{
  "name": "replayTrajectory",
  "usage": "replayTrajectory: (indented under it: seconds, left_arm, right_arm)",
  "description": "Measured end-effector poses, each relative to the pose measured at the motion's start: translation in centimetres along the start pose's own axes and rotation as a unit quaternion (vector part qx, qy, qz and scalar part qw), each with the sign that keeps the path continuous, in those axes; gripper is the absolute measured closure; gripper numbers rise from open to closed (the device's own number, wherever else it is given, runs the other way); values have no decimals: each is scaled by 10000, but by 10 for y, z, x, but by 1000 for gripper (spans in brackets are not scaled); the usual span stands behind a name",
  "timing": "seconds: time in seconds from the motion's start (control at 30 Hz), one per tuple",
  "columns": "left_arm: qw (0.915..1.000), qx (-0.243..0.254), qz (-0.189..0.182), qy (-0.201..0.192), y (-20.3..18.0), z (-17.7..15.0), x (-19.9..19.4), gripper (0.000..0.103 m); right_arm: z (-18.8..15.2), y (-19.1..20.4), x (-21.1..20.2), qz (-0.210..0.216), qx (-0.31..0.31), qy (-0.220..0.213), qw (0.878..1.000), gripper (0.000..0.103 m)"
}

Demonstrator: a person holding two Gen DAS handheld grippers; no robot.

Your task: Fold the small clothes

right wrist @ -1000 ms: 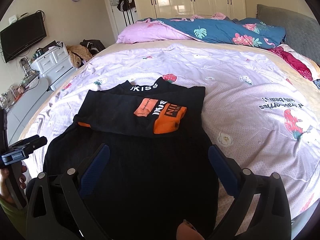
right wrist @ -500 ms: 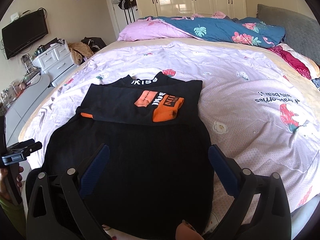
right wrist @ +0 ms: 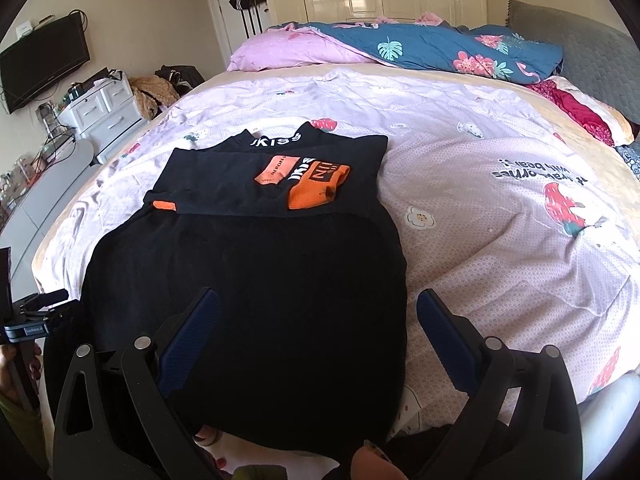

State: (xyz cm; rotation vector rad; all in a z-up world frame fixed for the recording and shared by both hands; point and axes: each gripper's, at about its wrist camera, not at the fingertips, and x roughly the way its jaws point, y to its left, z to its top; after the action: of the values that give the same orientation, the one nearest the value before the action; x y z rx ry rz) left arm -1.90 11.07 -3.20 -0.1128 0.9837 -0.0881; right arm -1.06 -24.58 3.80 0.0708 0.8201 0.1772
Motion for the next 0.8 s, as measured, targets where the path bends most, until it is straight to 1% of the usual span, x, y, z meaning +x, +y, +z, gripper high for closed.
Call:
replayTrajectory:
  seconds: [0.13, 0.2, 0.23, 0.4, 0.47, 0.6, 0.63, 0.67, 0.7, 0.8]
  left_arm:
    - [9998, 7, -145, 122, -1, -5, 4, 23]
    - [9996, -5, -198, 195, -1, -9, 7, 29]
    - [9995, -17, -225, 228, -2, -10, 9, 33]
    - [9985, -70, -395, 384, -3, -13, 16, 40]
    - [9980, -115, -414, 458, -3, -14, 19, 44]
    - [9982, -72, -341, 478, -4, -17, 22, 45]
    - [9984, -64, -315, 466, -5, -17, 23, 47]
    - [9985, -58, -282, 457, -5, -17, 23, 51]
    - [9987, -44, -226, 452, -5, -17, 24, 53]
    - [9990, -52, -147, 417, -3, -16, 26, 65]
  right_arm:
    - [-6, -2, -3, 17, 6, 42, 10000, 5]
    - [-10, -3, -3, 16, 5, 76, 10000, 5]
    - [-13, -4, -3, 24, 12, 107, 9999, 5]
    - [-24, -9, -5, 27, 24, 235, 9997, 5]
    - [-28, -10, -4, 33, 3, 300, 9995, 5]
    - [-40, -14, -3, 76, 2, 483, 9988, 5]
    - [-43, -15, -2, 107, 15, 532, 9985, 5]
    - [-46, -17, -1, 133, 37, 622, 9980, 5]
    - [-49, -17, 1, 122, 43, 683, 9976, 5]
    - [-58, -15, 5, 85, -3, 878, 9961, 5]
